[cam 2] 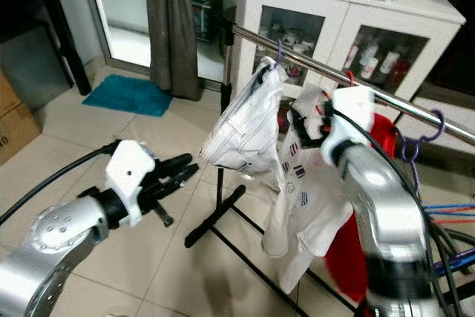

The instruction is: Hang hanger

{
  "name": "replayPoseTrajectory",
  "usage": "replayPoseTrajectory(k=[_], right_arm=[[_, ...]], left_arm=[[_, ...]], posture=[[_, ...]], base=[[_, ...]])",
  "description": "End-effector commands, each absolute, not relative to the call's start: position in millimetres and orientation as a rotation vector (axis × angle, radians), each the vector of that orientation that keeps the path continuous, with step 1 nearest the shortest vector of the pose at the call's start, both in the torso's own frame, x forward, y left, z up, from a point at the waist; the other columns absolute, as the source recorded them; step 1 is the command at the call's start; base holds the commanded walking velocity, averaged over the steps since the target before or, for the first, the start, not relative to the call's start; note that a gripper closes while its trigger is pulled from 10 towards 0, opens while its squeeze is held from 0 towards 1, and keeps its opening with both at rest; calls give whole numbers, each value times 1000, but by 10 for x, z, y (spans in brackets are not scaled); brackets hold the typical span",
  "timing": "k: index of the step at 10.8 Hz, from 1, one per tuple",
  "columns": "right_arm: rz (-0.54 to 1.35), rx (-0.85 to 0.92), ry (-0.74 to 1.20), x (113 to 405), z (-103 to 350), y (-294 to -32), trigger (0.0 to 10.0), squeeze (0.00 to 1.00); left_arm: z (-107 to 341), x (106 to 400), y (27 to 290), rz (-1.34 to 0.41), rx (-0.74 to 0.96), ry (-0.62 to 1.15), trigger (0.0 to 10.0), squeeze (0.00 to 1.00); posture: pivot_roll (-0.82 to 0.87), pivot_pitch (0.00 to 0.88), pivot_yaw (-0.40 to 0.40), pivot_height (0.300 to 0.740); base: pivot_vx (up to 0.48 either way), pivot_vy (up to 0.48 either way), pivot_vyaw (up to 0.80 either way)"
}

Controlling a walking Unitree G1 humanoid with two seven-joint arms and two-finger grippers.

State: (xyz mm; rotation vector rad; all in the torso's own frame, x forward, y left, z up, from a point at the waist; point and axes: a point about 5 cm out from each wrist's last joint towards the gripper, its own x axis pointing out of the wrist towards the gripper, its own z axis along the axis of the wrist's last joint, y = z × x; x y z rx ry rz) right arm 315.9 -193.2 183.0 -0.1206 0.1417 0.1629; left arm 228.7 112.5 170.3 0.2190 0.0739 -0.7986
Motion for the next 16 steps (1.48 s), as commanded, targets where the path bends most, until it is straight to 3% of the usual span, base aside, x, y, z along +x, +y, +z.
replayPoseTrajectory(k=[1,4,9,14,15,16], right_arm=[[137,-169,170,3298,1838,-1961,10000,0],[67,-141,190,3589,1954,-2056,10000,0],[25,-109,296,3305,1779,-2525,10000,0],[-22,-109,266,3280,1865,-2647,10000,0],[-19,-87,272,3385,1788,-2643,10000,0],[-12,-60,279,3472,1745,-2632,8471,0]], left_arm=[[1702,2296,1074,-844,223,86,10000,0],[1694,2284,1071,-865,233,96,10000,0],[1656,2262,1061,-877,210,120,10000,0],[1656,2296,1031,-932,216,128,10000,0],[1646,2305,1023,-946,217,133,10000,0],[1649,2312,1007,-958,218,132,10000,0]], posture=[[139,0,-39,740],[146,0,-63,740],[119,6,-47,740],[100,5,-13,740],[94,3,-2,740],[93,3,2,740]], base=[[0,0,0],[0,0,0],[0,0,0],[0,0,0],[0,0,0],[0,0,0]])
